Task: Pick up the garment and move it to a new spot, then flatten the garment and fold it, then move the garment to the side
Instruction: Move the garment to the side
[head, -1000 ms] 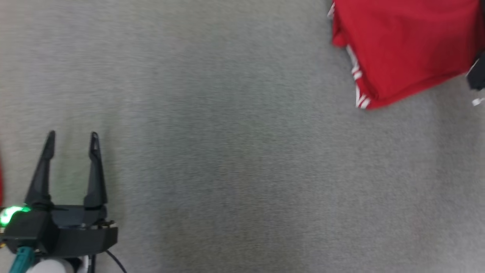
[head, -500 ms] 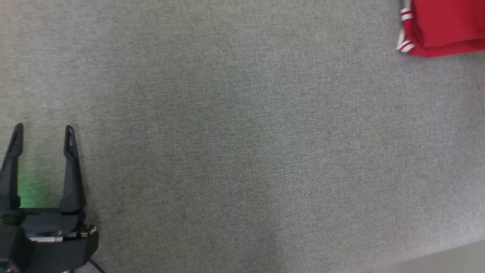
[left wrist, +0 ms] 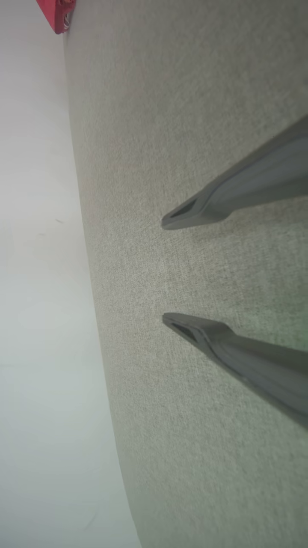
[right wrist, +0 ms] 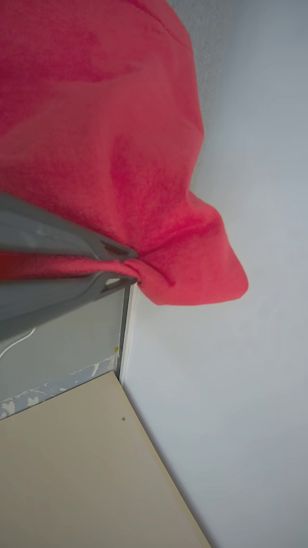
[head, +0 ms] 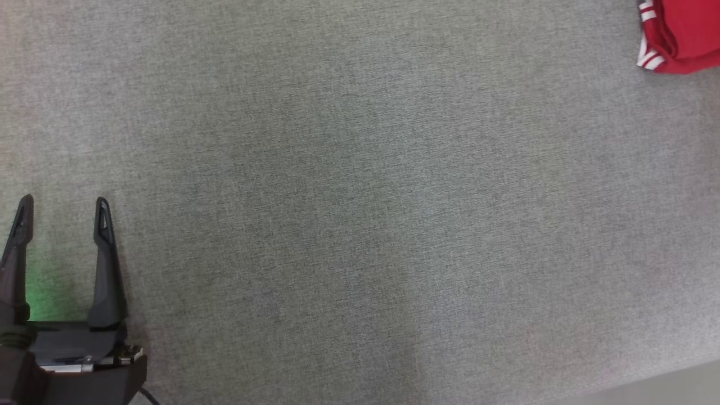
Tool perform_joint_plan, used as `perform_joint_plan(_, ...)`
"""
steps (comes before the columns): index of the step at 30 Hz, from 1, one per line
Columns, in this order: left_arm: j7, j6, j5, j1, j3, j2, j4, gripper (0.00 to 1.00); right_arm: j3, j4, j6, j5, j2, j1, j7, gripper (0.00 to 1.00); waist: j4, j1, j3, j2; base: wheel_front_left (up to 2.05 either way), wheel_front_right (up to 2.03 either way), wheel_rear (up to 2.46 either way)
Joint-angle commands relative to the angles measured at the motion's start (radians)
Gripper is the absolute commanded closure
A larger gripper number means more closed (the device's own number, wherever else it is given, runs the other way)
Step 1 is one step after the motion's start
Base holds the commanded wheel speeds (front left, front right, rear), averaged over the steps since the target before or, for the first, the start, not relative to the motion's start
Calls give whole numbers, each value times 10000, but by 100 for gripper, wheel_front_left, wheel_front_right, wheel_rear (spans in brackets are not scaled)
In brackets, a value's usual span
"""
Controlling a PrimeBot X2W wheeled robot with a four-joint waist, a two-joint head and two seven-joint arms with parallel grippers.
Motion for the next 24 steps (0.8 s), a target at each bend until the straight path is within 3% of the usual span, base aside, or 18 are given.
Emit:
perform_joint_plan(1, -29, 54, -46, 114, -31, -33, 75, 0, 24, 233, 1, -191, 34, -177, -124, 18, 73, 0, 18, 0, 0, 0, 0)
perform_joint_plan(2, -49, 59, -57, 115, -49, -35, 105, 0, 37, 338, 2, -280, 64, -238, -155, 0, 103, 0, 9, 0, 0, 0, 0)
perform_joint_plan(13, -494, 198, -355, 250, -188, -373, 1083, 0, -42, 685, 2, -776, 672, -238, -1525, 0, 589, 0, -1425, 0, 0, 0, 0)
perform_joint_plan(24, -808, 188, -599, 902, -412, -702, 2421, 0, -287, -918, 2, -491, 1838, 1773, -2083, 0, 1352, 0, -3948, 0, 0, 0, 0)
